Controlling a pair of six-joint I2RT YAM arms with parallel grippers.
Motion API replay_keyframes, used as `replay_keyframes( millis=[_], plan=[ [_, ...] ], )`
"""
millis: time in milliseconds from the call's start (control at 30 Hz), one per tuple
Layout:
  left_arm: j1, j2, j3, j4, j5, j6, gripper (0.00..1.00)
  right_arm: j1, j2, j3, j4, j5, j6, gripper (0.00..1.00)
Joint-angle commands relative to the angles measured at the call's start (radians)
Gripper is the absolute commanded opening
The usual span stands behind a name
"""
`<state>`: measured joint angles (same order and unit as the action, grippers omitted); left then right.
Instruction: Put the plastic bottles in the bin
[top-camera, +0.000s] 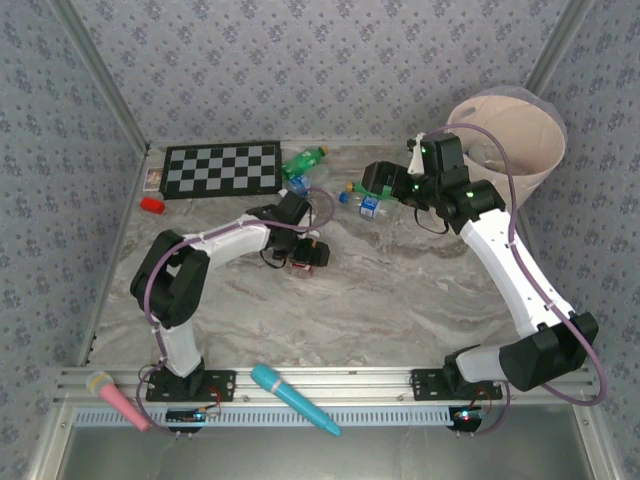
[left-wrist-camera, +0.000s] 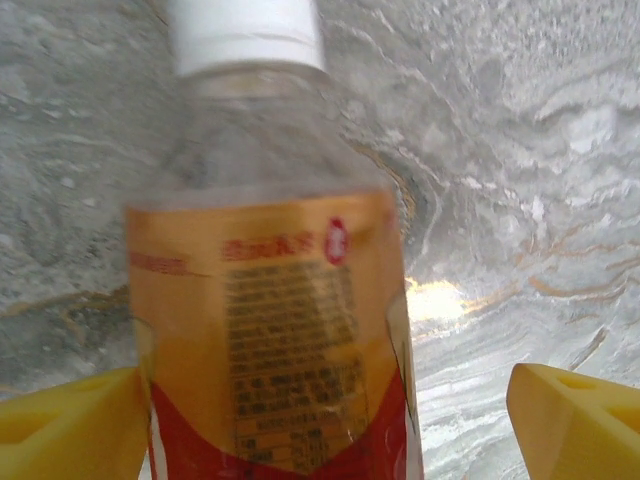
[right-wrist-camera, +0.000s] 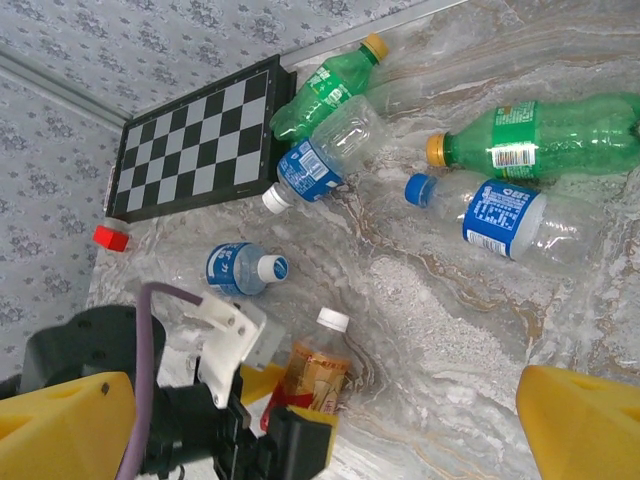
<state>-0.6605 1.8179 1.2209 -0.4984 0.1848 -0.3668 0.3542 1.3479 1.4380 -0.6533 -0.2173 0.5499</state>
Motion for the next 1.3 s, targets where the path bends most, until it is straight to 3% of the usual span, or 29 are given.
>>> replay_keyframes(
  millis=[0, 267, 667, 867, 1267],
  plan=[
    [-0.010, -0.038, -0.009, -0.034, -0.079, 0.030, 0.85, 0.006, 0.003, -0.006, 0.011, 0.002, 0.020, 1.00],
    [-0.034, -0.005, 0.003, -0.045, -0.125, 0.040, 0.83, 0.009, -0.005, -0.018, 0.007, 0.009, 0.030, 1.00],
    [-0.053, 0.052, 0.045, -0.068, -0.130, 0.034, 0.69, 0.010, -0.001, -0.014, 0.004, 0.011, 0.034, 1.00],
    [-0.054, 0.007, 0.039, -0.046, -0.110, 0.029, 0.53, 0.010, 0.001, -0.018, -0.004, 0.026, 0.036, 1.00],
    [-0.052, -0.148, 0.076, -0.037, -0.068, 0.006, 0.51, -0.024, 0.019, -0.033, 0.045, -0.072, 0.065, 1.00]
  ],
)
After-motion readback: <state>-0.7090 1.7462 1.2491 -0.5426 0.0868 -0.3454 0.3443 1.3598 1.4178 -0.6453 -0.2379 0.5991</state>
